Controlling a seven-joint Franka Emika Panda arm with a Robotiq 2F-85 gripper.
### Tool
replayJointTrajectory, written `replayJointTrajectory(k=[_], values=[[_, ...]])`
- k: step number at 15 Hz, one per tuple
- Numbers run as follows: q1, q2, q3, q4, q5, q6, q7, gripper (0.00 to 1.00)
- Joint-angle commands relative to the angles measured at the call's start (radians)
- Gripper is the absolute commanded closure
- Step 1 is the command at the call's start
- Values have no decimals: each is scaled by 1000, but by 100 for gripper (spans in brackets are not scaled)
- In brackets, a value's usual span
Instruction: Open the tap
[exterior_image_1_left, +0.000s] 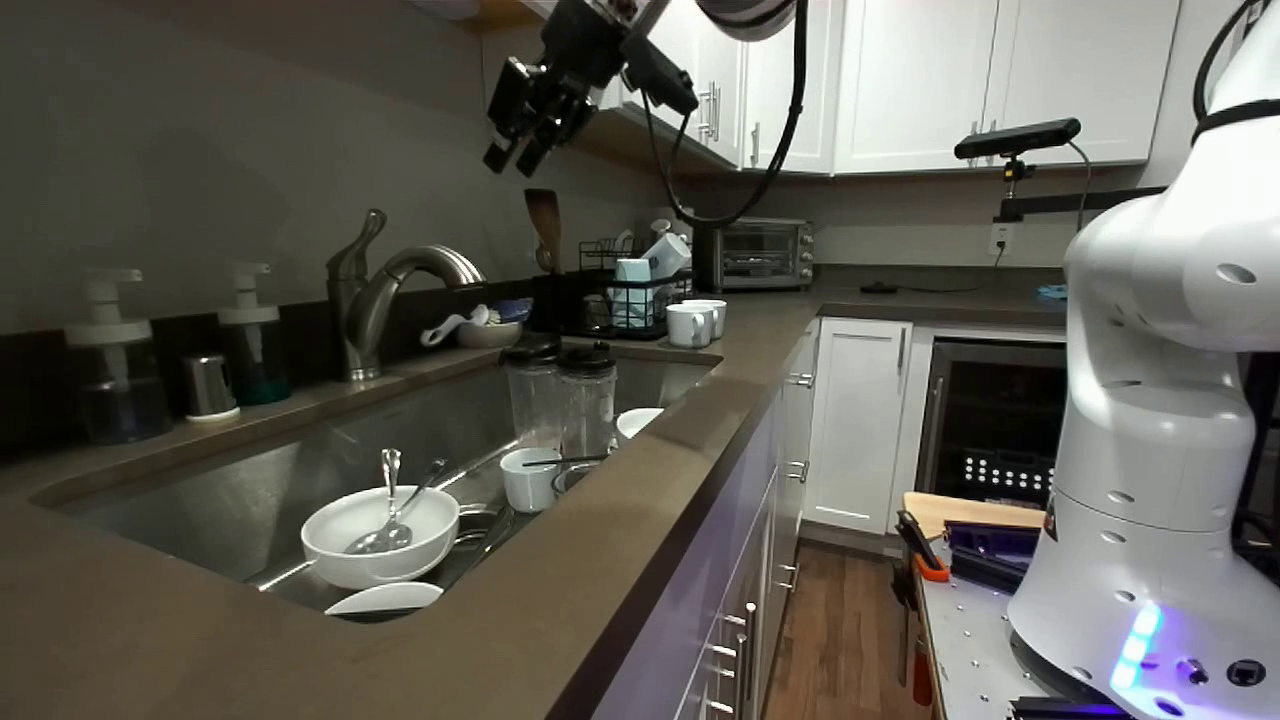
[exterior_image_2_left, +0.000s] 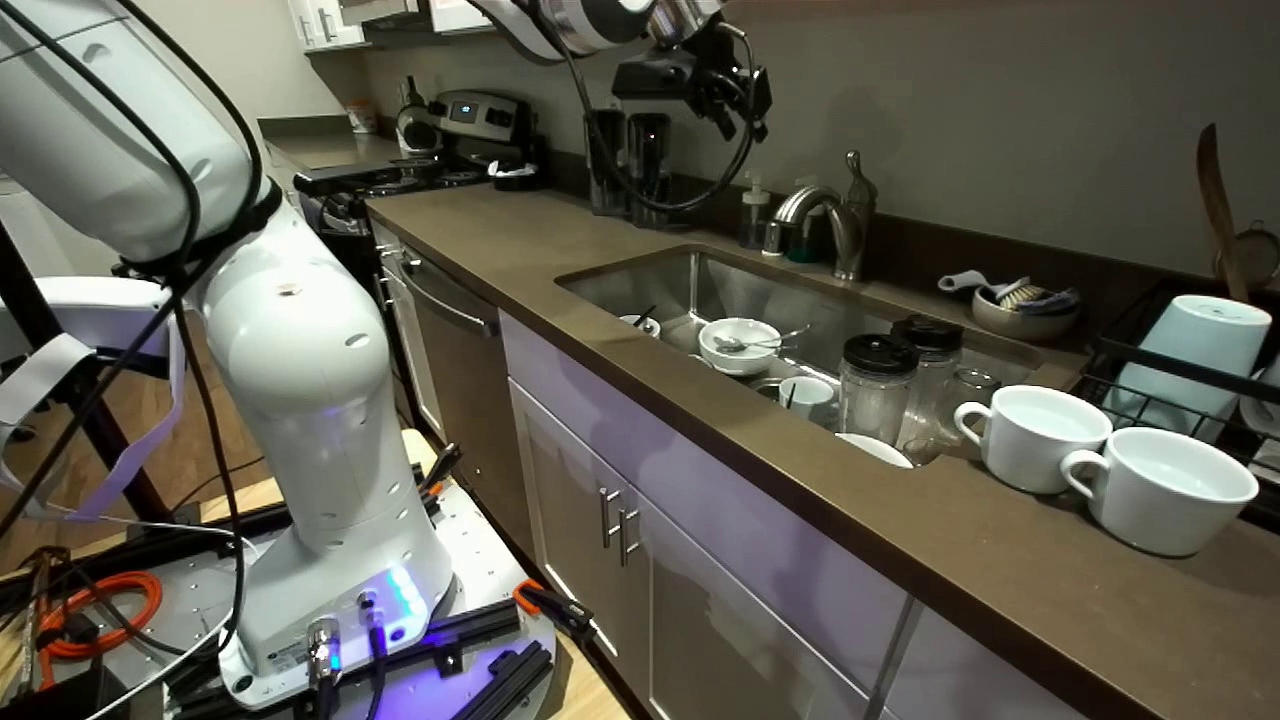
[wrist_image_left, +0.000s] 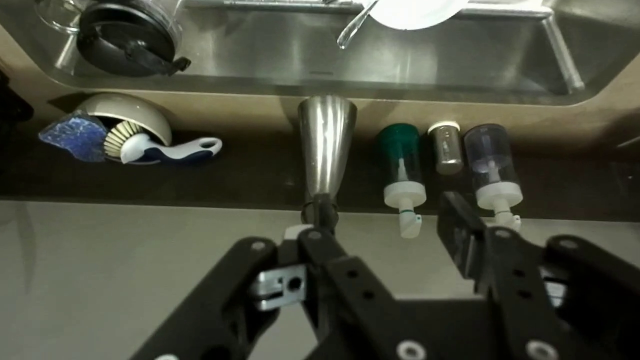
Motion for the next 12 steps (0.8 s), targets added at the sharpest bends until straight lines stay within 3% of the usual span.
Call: replayJointTrajectory(k=[1, 5, 8, 12], values=[[-42, 111, 10, 41, -43, 137, -3, 73], [-54, 205, 24, 82, -72, 224, 18, 96], [-57, 251, 47, 110, -120, 265, 36, 100], [-63, 319, 56, 192, -167, 266, 37, 97]])
